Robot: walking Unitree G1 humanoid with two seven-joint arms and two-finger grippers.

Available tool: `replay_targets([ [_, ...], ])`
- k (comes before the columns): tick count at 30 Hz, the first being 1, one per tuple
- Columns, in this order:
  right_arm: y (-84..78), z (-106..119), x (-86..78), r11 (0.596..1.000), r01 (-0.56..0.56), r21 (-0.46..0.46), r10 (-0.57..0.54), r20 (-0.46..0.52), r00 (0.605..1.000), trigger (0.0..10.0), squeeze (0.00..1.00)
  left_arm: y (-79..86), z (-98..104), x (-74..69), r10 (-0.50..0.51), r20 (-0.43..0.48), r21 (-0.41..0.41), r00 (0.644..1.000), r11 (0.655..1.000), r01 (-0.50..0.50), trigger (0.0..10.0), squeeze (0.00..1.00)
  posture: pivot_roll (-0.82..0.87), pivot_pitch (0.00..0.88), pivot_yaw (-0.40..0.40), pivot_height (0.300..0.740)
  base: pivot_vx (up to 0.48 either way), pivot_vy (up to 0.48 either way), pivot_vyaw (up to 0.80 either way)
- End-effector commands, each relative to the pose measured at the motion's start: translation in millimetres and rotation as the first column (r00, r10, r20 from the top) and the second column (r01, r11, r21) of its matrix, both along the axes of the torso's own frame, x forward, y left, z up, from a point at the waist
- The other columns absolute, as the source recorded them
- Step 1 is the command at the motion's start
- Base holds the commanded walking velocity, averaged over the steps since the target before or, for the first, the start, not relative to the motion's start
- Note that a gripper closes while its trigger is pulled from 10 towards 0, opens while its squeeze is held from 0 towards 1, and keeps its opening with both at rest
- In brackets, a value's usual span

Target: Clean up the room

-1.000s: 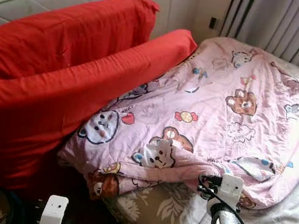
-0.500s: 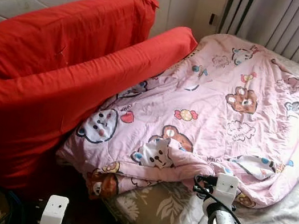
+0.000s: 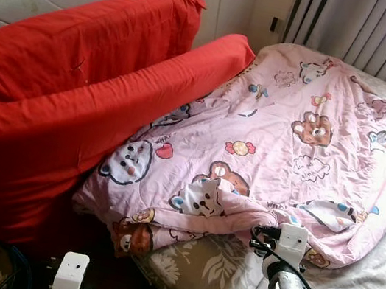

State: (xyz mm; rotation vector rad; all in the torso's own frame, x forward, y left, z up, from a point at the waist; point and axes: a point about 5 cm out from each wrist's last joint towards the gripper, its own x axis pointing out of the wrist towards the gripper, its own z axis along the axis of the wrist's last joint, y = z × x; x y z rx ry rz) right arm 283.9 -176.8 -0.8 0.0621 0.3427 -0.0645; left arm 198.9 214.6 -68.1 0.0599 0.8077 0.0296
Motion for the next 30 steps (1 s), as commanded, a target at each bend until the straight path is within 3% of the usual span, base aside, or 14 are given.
replay_targets([
  [1,2.1,-4.8,-3.4,1.000,-0.001,0.006,0.002,-0.028,1.000,10.0,0.00,3.1,-4.5,-9.1,0.003,-0.034,0.006,0.999,1.000,-0.003,10.0,0.00,-0.02,0.132,0.047,0.740,0.000,0.000,0.00],
  [7,-0.4,-3.2,-1.9,1.000,0.008,0.001,-0.008,-0.025,1.000,10.0,0.00,4.8,-4.9,-10.3,0.008,-0.038,0.008,0.999,1.000,-0.008,10.0,0.00,-0.02,0.131,0.048,0.740,0.000,0.000,0.00],
  [30,-0.8,-1.0,0.5,1.000,0.011,-0.009,-0.011,-0.018,1.000,10.0,0.00,1.6,-3.2,-6.3,0.001,-0.020,0.004,1.000,1.000,-0.001,10.0,0.00,-0.02,0.113,0.049,0.740,-0.284,0.000,0.00],
])
